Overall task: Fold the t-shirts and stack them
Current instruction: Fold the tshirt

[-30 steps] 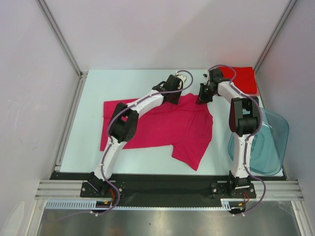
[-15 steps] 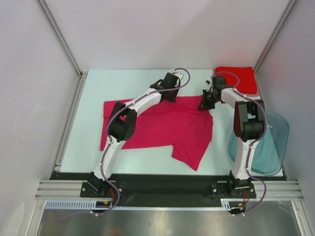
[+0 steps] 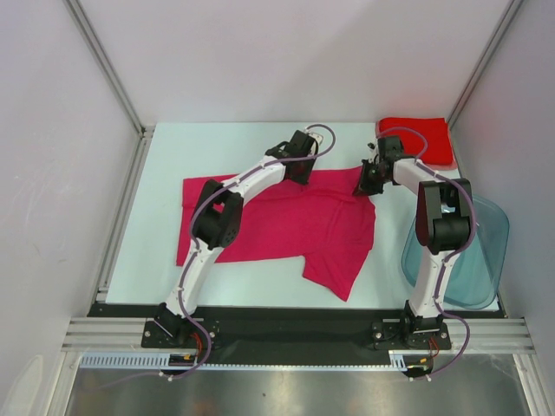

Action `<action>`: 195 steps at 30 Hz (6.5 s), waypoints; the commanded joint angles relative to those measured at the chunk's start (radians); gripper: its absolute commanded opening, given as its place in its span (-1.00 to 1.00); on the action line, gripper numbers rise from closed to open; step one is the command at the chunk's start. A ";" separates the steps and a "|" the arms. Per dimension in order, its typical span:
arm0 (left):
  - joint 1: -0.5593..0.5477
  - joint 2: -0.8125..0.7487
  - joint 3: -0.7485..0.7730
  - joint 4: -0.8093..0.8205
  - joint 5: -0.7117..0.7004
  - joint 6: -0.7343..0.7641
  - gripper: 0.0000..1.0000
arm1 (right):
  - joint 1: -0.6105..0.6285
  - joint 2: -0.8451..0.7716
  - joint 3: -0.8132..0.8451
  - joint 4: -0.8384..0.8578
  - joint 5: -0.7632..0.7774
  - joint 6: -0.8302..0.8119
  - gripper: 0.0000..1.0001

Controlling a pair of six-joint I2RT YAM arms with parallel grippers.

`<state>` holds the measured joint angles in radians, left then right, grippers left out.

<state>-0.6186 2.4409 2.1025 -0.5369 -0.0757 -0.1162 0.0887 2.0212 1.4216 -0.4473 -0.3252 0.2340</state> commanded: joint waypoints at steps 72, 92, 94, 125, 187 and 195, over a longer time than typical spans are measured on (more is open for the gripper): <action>1.022 -1.200 -1.463 -0.126 0.168 -0.527 0.15 | 0.121 -0.745 -0.578 -0.192 0.054 0.148 0.11; 1.033 -1.092 -1.517 -0.037 0.143 -0.563 -0.47 | 0.034 -0.728 -0.625 -0.191 0.098 0.191 0.06; 1.039 -1.093 -1.515 -0.038 0.149 -0.565 -0.53 | 0.022 -0.713 -0.639 -0.170 0.100 0.197 0.08; 1.047 -1.129 -1.553 -0.012 0.188 -0.609 -0.87 | 0.042 -0.607 -0.851 0.030 0.063 0.375 -0.71; 0.889 -0.833 -1.013 -0.094 0.122 -0.616 -0.99 | -0.010 -0.268 -0.093 -0.119 0.055 0.202 -1.00; 0.878 -0.735 -0.926 -0.086 0.160 -0.594 -0.98 | -0.018 -0.191 -0.029 -0.122 0.026 0.199 -1.00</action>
<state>0.2676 1.6775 1.1179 -0.6434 0.0639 -0.7399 0.0803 1.8027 1.3384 -0.5713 -0.2867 0.4511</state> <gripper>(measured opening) 0.011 0.009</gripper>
